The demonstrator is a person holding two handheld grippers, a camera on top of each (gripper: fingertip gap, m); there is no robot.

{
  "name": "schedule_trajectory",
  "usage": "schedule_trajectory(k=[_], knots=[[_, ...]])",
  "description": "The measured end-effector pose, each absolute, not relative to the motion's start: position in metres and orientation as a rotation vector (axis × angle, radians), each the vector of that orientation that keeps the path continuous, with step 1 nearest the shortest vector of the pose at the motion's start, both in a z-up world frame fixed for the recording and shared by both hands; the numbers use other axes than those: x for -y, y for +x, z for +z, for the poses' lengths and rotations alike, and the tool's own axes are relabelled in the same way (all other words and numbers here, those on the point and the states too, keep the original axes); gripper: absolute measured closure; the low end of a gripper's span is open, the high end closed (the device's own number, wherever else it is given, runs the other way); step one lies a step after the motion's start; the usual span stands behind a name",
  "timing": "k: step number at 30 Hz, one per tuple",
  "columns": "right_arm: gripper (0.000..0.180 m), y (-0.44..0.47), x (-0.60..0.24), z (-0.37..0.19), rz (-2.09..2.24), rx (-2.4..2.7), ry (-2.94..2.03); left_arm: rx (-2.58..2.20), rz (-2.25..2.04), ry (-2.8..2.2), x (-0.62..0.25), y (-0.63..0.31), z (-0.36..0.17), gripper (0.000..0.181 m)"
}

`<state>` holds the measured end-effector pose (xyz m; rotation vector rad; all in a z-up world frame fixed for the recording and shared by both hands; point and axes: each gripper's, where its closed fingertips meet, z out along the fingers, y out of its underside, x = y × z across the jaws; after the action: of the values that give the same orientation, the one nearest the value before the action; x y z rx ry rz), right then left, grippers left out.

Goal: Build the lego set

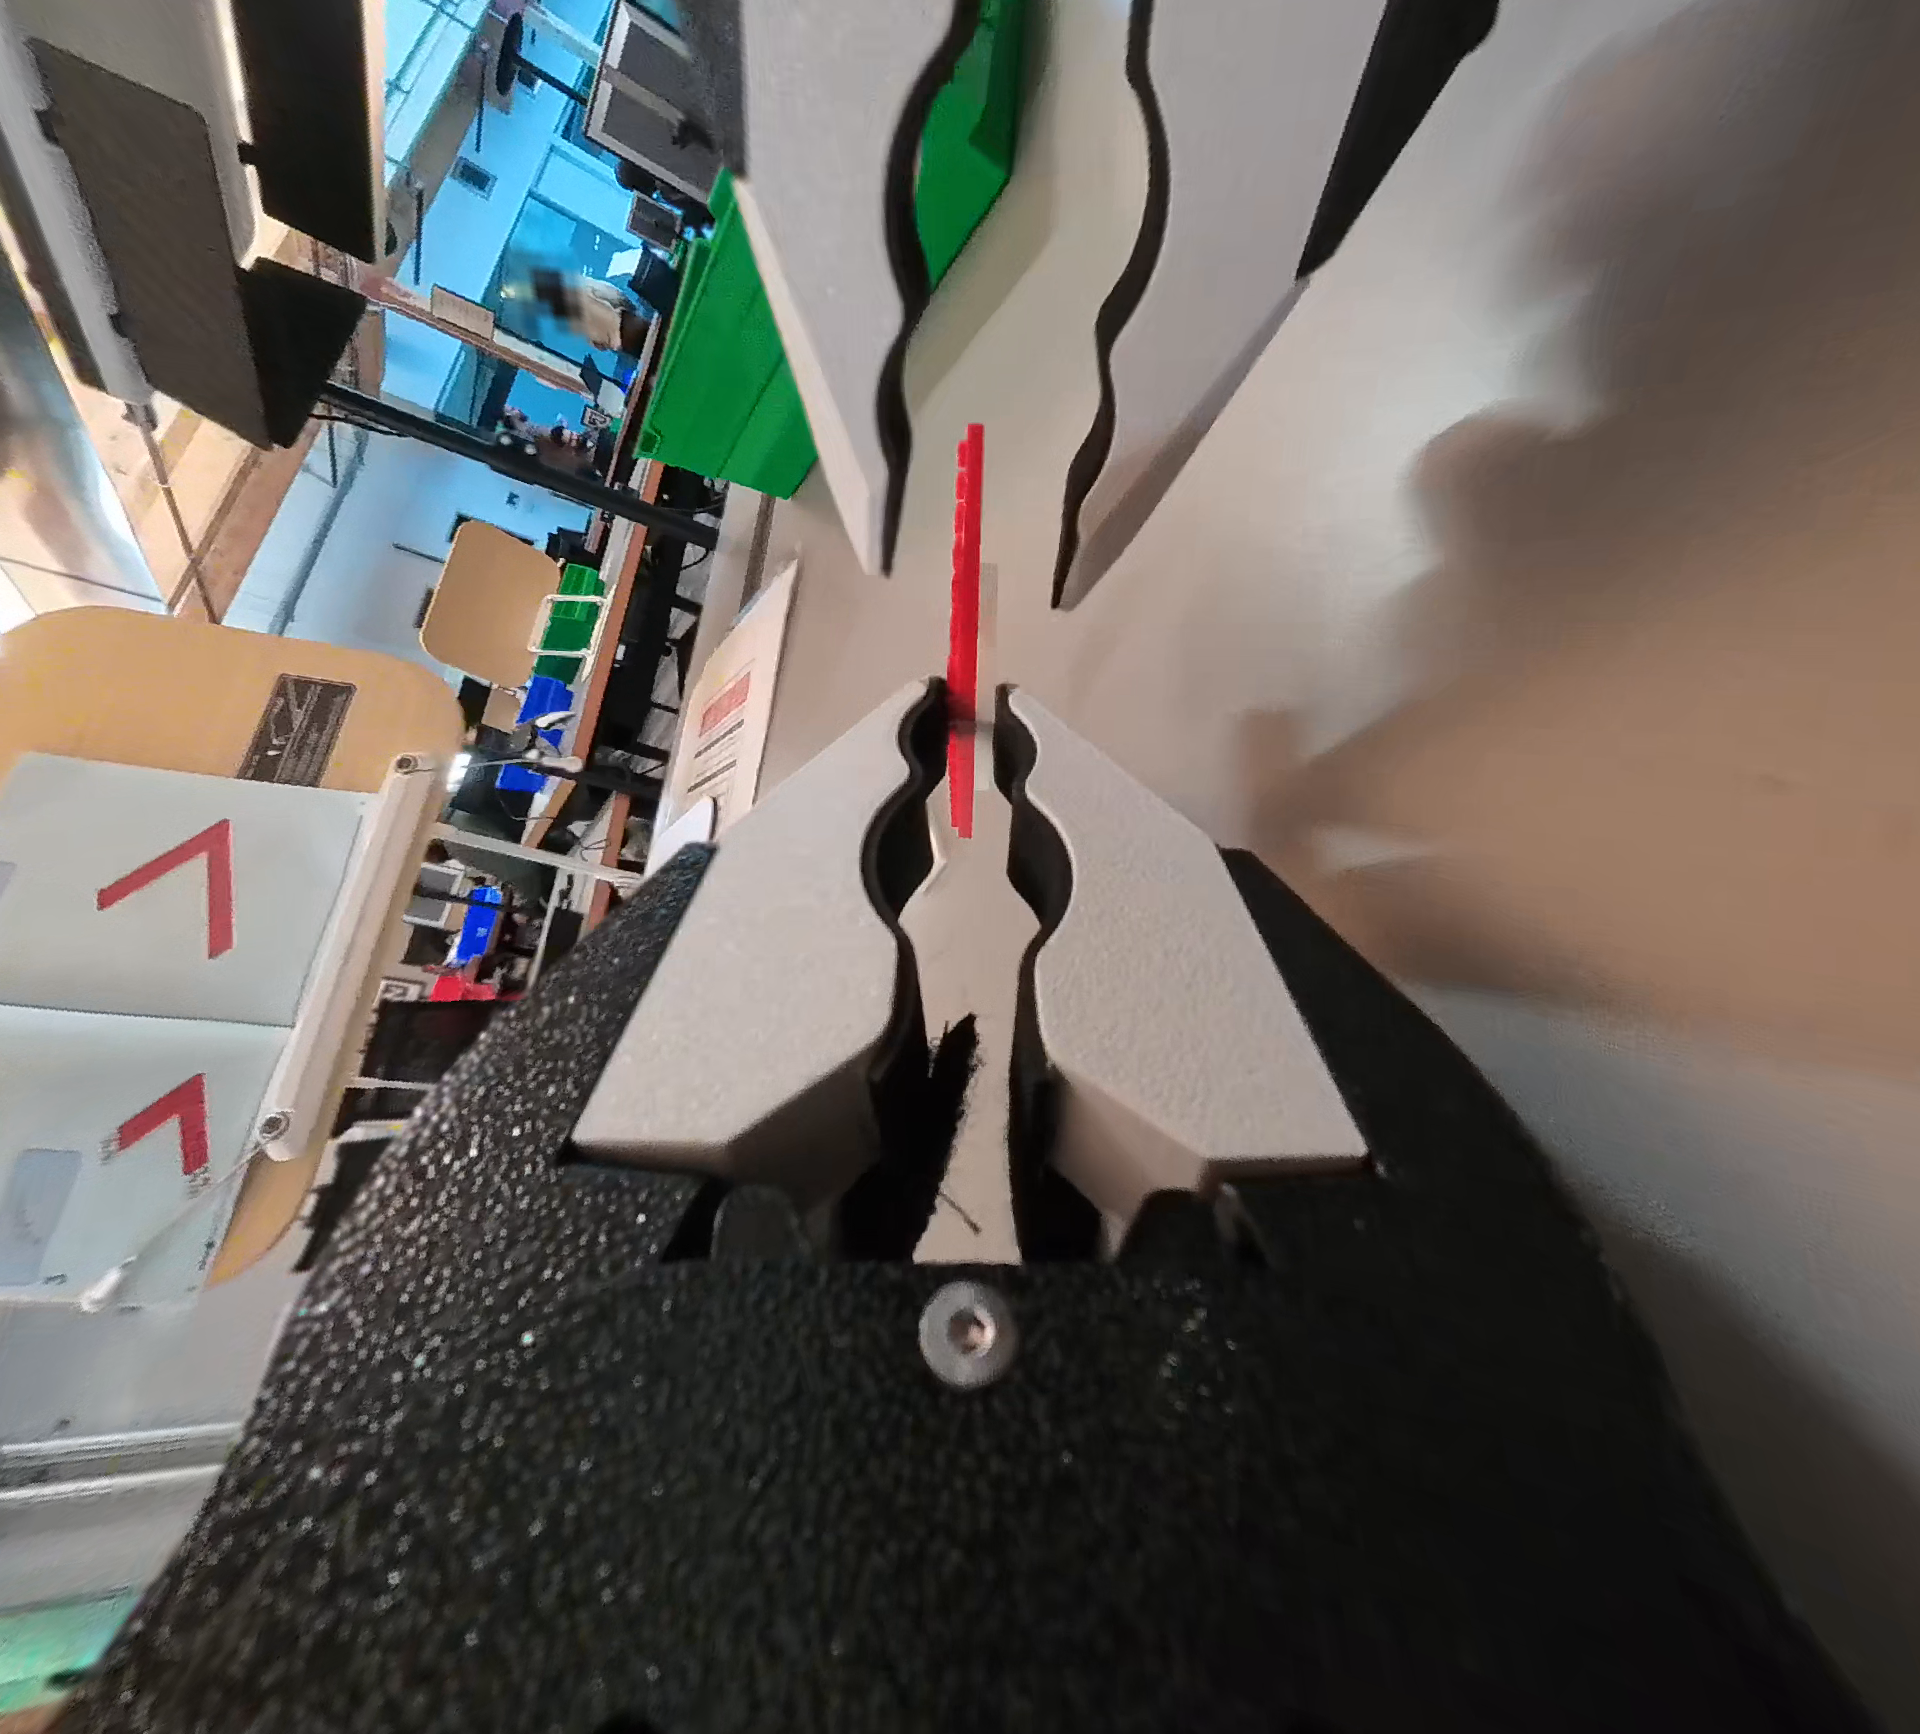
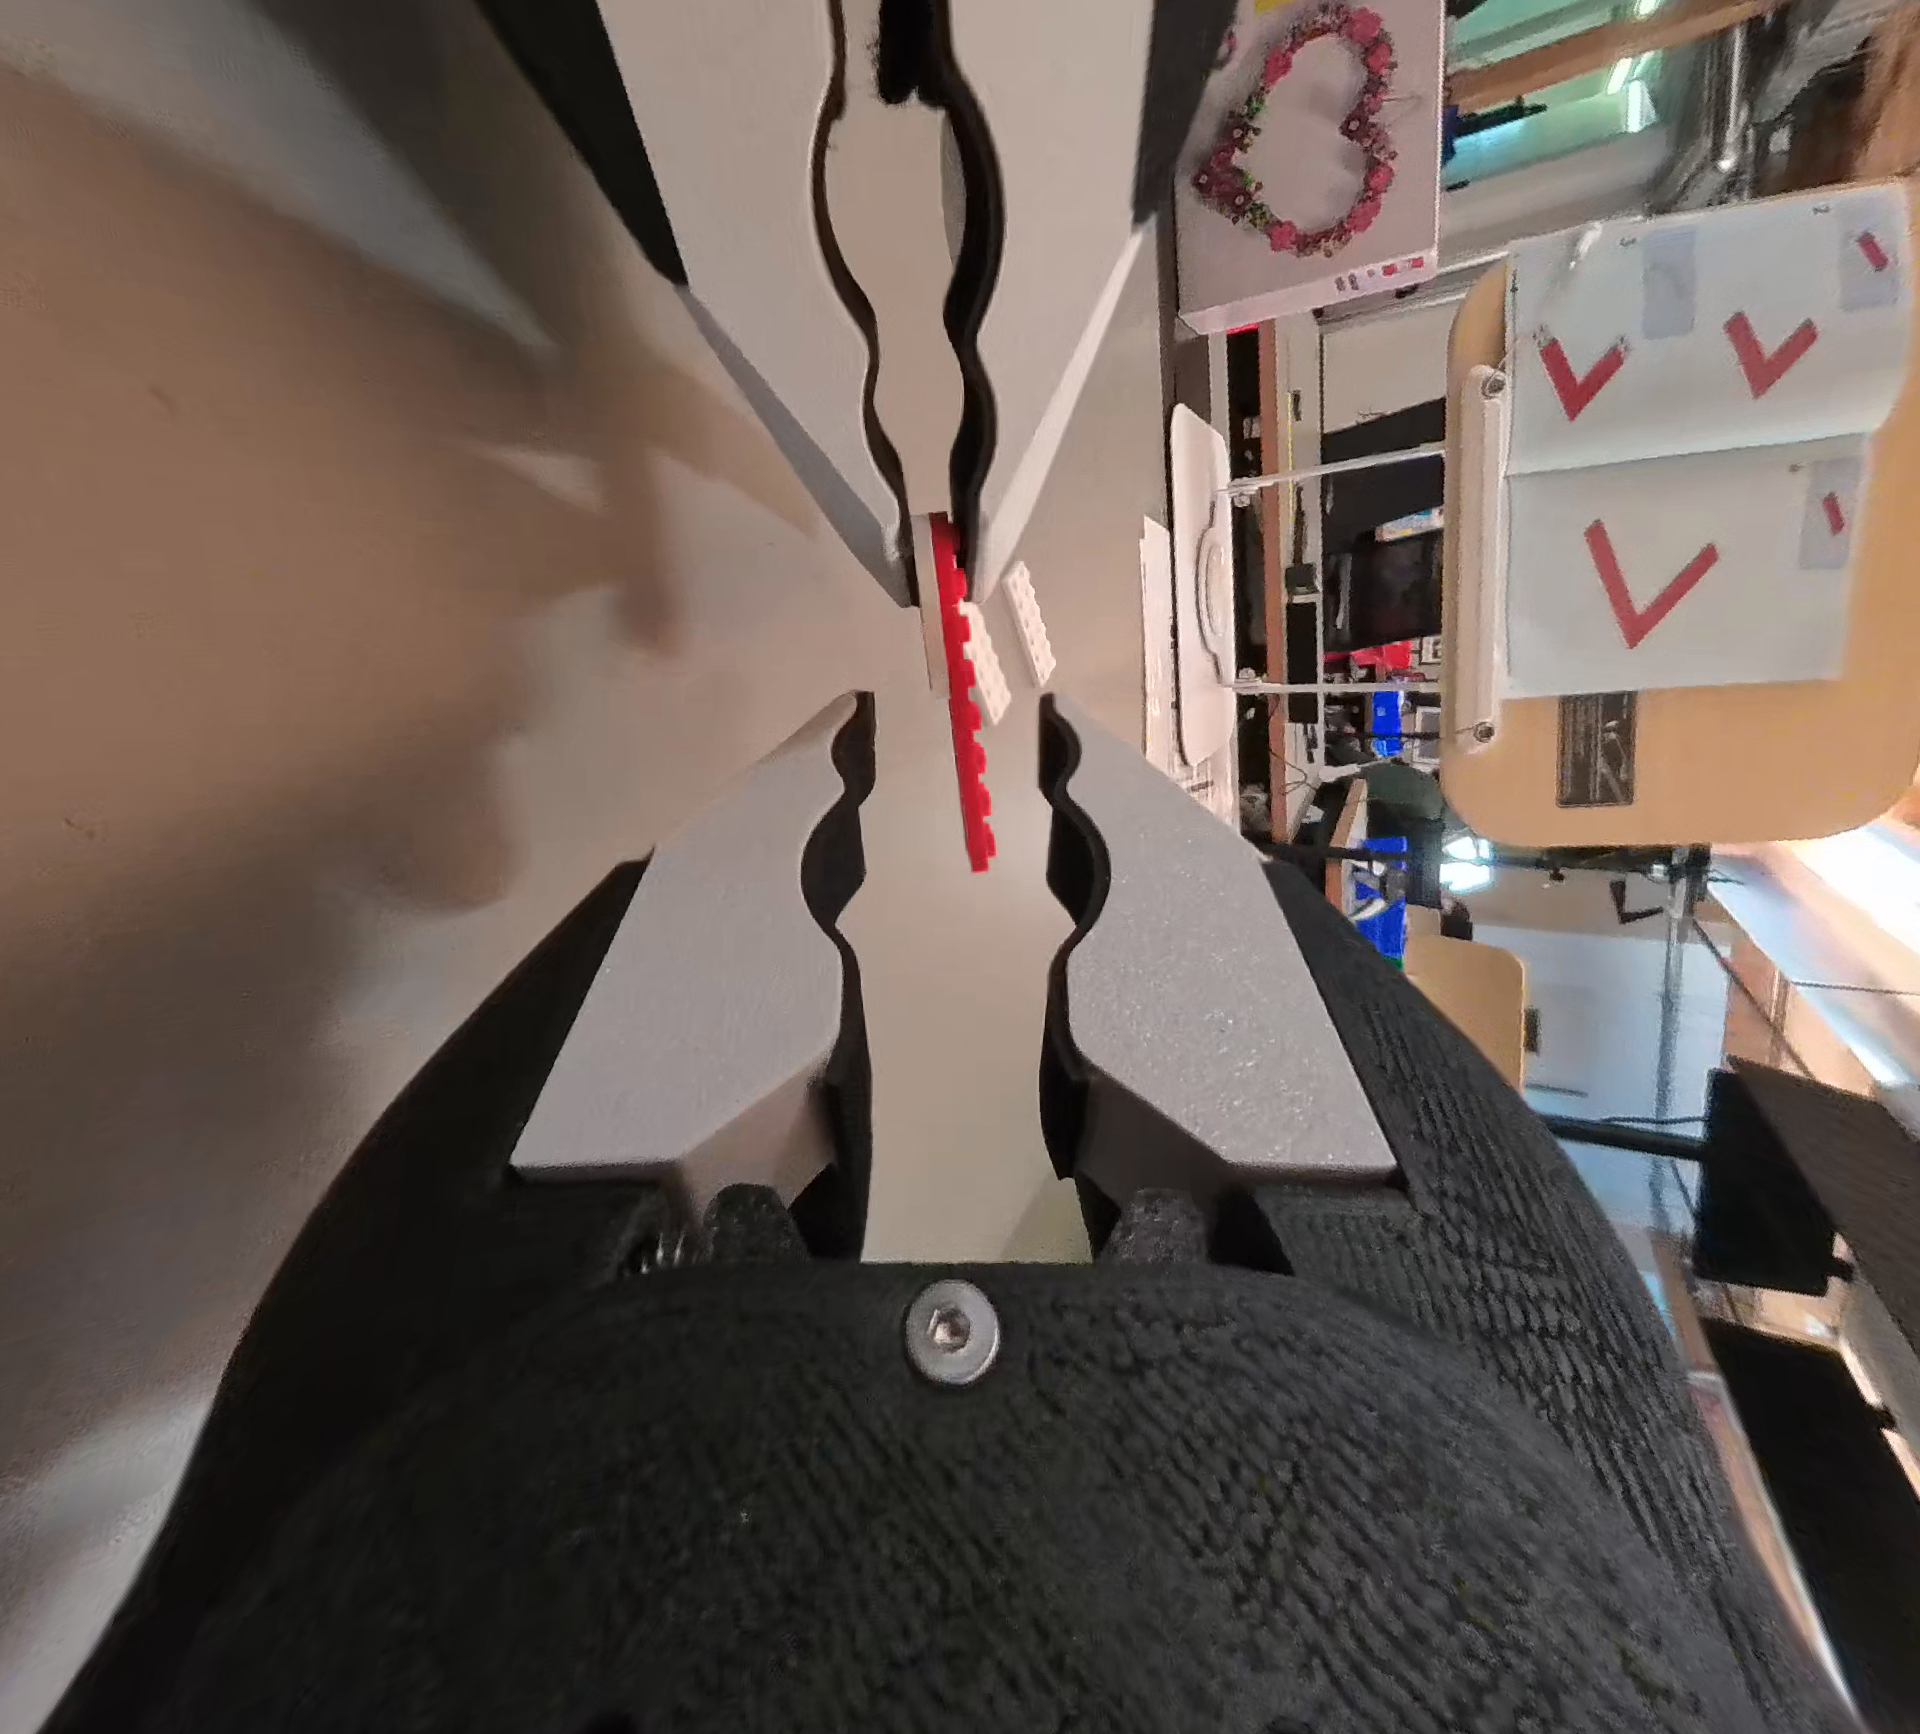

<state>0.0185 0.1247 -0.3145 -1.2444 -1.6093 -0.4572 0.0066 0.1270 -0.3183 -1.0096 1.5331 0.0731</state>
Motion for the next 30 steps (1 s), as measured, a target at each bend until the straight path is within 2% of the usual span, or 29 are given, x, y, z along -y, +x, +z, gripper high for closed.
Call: schedule_trajectory(k=[5, 11, 12, 14, 15, 19, 24, 27, 30], knots=[[0.172, 0.015, -0.125, -0.315, -0.506, 1.652, -1.156, -1.536, 0.059, -1.002, -0.126, 0.006, -0.317, 0.175], [0.173, 0.014, -0.126, -0.323, -0.527, 1.687, -1.112, -1.572, 0.134, -0.962, -0.128, 0.005, -0.322, 0.175], [0.169, 0.014, -0.127, -0.32, -0.517, 1.661, -1.1, -1.561, 0.124, -0.97, -0.128, 0.004, -0.321, 0.175], [0.15, 0.02, -0.13, -0.319, -0.528, 1.646, -1.109, -1.56, 0.142, -0.986, -0.132, 0.001, -0.321, 0.175], [0.151, 0.023, -0.131, -0.319, -0.523, 1.646, -1.116, -1.568, 0.153, -0.973, -0.132, 0.0, -0.322, 0.175], [0.176, 0.029, -0.133, -0.316, -0.544, 1.666, -1.047, -1.547, 0.135, -0.959, -0.131, 0.001, -0.318, 0.175], [0.177, 0.027, -0.142, -0.317, -0.522, 1.648, -1.039, -1.479, 0.19, -0.928, -0.141, -0.002, -0.315, 0.174], [0.177, 0.032, -0.157, -0.315, -0.563, 1.618, -1.042, -1.396, 0.15, -1.073, -0.157, -0.015, -0.312, 0.152], [0.177, 0.033, -0.165, -0.32, -0.639, 1.647, -0.989, -1.276, 0.09, -1.118, -0.164, -0.029, -0.292, 0.147]])
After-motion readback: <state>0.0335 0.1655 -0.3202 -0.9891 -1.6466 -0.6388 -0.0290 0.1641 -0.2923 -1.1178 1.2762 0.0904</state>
